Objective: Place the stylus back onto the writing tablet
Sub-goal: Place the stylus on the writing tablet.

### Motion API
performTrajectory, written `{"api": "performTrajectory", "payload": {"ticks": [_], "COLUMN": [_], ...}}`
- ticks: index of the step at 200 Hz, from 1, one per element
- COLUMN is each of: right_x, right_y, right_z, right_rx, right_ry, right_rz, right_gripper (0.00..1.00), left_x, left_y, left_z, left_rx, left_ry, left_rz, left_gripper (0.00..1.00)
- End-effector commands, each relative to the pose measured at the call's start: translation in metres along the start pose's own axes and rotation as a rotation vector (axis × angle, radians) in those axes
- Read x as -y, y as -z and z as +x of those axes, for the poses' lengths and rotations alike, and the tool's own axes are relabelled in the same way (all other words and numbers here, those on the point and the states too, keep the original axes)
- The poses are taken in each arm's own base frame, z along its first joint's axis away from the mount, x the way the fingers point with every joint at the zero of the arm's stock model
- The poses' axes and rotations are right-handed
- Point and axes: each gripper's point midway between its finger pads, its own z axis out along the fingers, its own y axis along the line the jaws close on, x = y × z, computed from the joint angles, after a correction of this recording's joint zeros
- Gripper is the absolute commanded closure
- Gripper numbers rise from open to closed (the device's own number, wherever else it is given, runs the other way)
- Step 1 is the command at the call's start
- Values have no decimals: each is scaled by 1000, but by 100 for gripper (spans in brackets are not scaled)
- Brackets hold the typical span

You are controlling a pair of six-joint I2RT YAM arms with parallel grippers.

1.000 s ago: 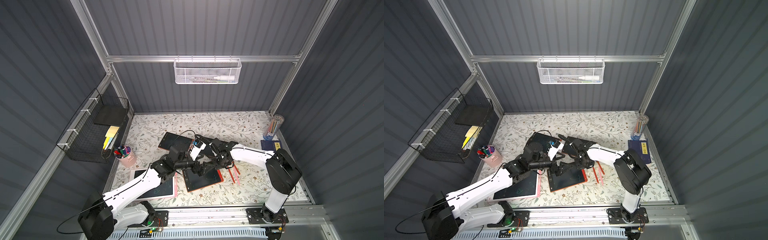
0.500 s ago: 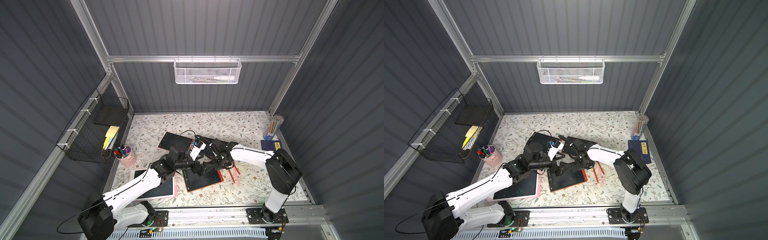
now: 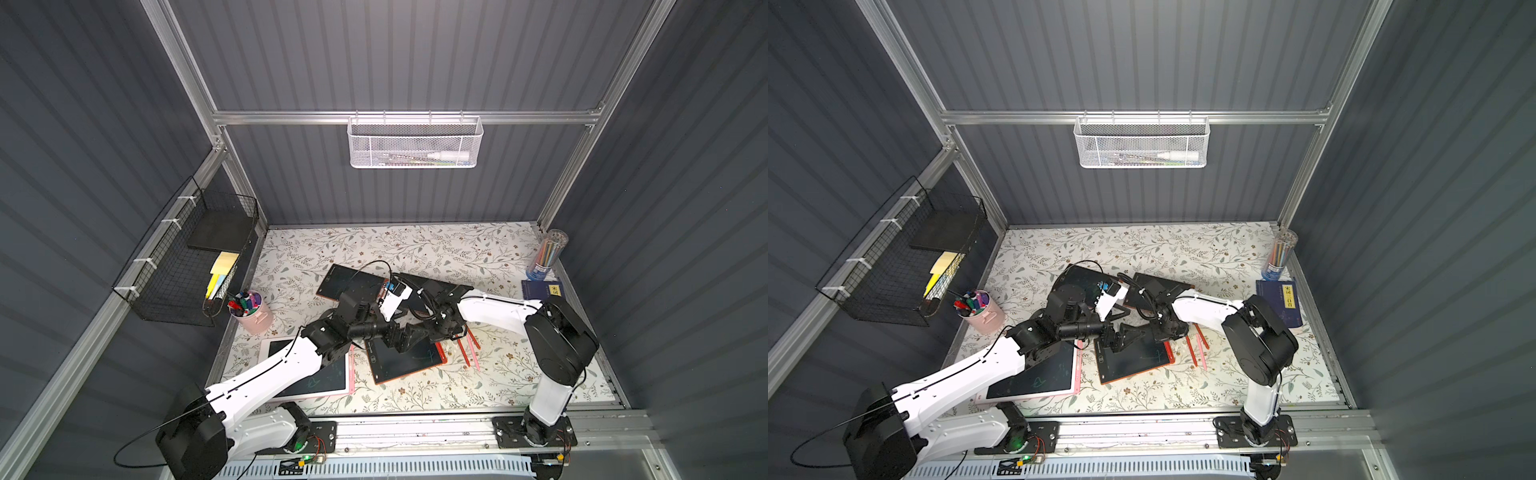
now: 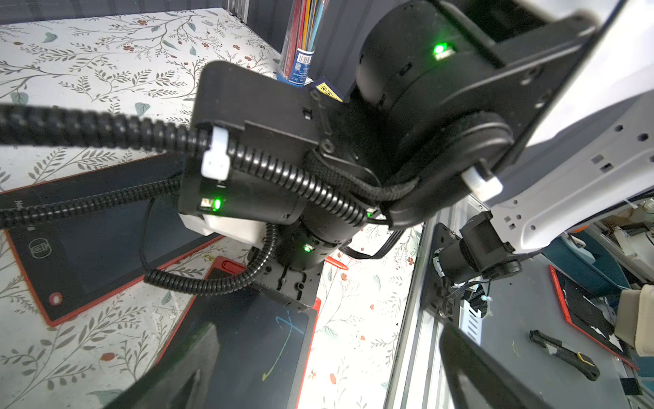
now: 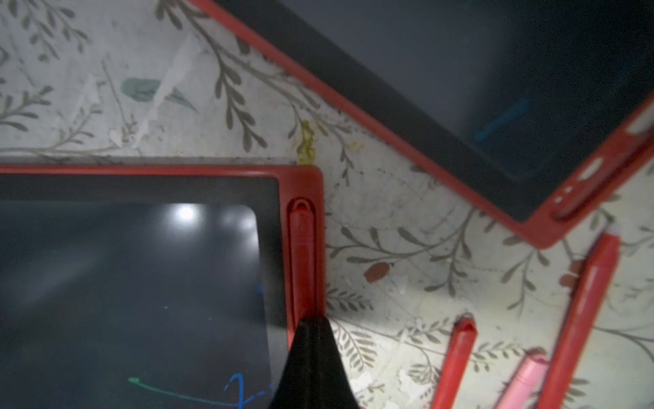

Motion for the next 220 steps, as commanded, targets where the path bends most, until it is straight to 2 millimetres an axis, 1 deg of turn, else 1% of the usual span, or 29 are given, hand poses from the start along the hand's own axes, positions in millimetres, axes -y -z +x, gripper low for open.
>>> {"api": "performTrajectory", "payload": {"ticks": [1,61,89,115,128,142,159,186,205,220], "right_x": [6,9,5,-3,-2,1,5,14,17,19], "right_y": [-11,-15,-14,-5,1,9,20,34,38,39], "right_z": [13,17,16,8,3,-4,-10,-13,-11,-9], "right_rx": [-45,-54,-48,-2,25,59,99,141,151,155], "right_ry": [3,18,10,-27,-53,-84,-121,-156,-152,-135], "right_rz": [42,83,64,13,10,-5,-37,-77,-107,-113], "right_gripper": [100,100,100,100,98,98,94,91,87,85], "left_x": [5,5,5,8,9,15,16,5,-2,-6], "left_y": [0,0,2,6,8,9,9,5,5,9], "left_z": [3,4,1,-4,-8,-15,-20,-25,-29,-31], "left_rx": [-5,-5,1,20,34,53,65,72,87,113], "left_ry": [-24,-24,-25,-30,-27,-23,-22,16,68,145], "left_rz": [21,21,19,20,17,45,49,-6,-46,-74], "left_gripper": [1,1,1,1,1,1,1,1,1,1]}}
